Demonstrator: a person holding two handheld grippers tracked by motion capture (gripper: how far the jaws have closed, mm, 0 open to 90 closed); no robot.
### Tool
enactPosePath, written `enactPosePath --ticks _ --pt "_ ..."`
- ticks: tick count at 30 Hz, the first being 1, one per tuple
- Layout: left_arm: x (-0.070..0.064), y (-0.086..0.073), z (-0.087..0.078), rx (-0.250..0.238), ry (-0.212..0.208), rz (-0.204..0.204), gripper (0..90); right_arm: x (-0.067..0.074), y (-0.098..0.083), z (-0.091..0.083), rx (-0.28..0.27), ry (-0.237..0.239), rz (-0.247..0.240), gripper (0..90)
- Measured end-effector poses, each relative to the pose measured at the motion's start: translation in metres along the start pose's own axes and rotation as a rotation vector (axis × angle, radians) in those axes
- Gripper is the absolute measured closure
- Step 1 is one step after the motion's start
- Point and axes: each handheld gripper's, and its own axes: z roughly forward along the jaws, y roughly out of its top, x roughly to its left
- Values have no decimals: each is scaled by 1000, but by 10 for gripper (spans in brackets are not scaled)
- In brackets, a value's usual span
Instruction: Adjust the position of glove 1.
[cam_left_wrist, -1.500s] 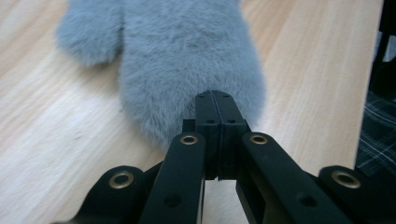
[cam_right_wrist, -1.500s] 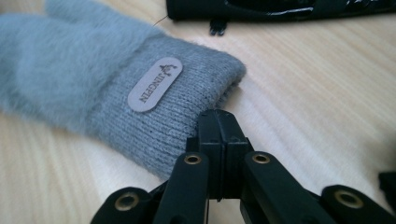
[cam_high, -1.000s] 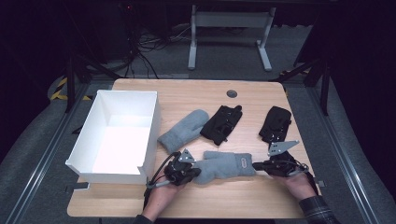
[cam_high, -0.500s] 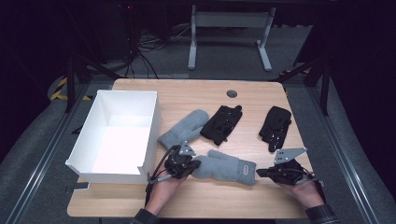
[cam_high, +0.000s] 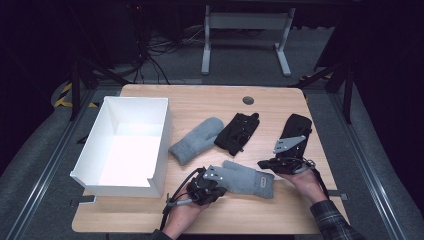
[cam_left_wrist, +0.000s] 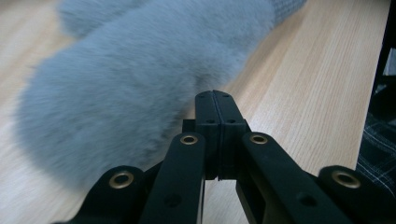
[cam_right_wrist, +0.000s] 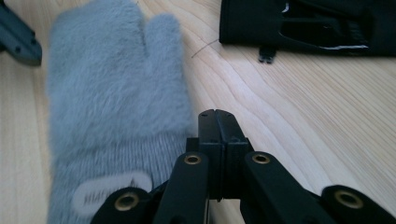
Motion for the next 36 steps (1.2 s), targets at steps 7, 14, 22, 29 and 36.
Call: enactPosePath --ticks 7,14,22,29,36 --pt "5 3 9 14 15 -8 900 5 4 16 46 40 -27 900" --pt "10 3 6 -4 24 -22 900 16 0 15 66 100 -44 900" --pt "12 6 8 -5 22 -27 900 34 -4 16 96 170 -78 900" --pt "13 10 7 -10 16 -25 900 52 -3 19 103 243 -134 900" --pt "18 20 12 -18 17 -24 900 66 -1 25 107 285 -159 900"
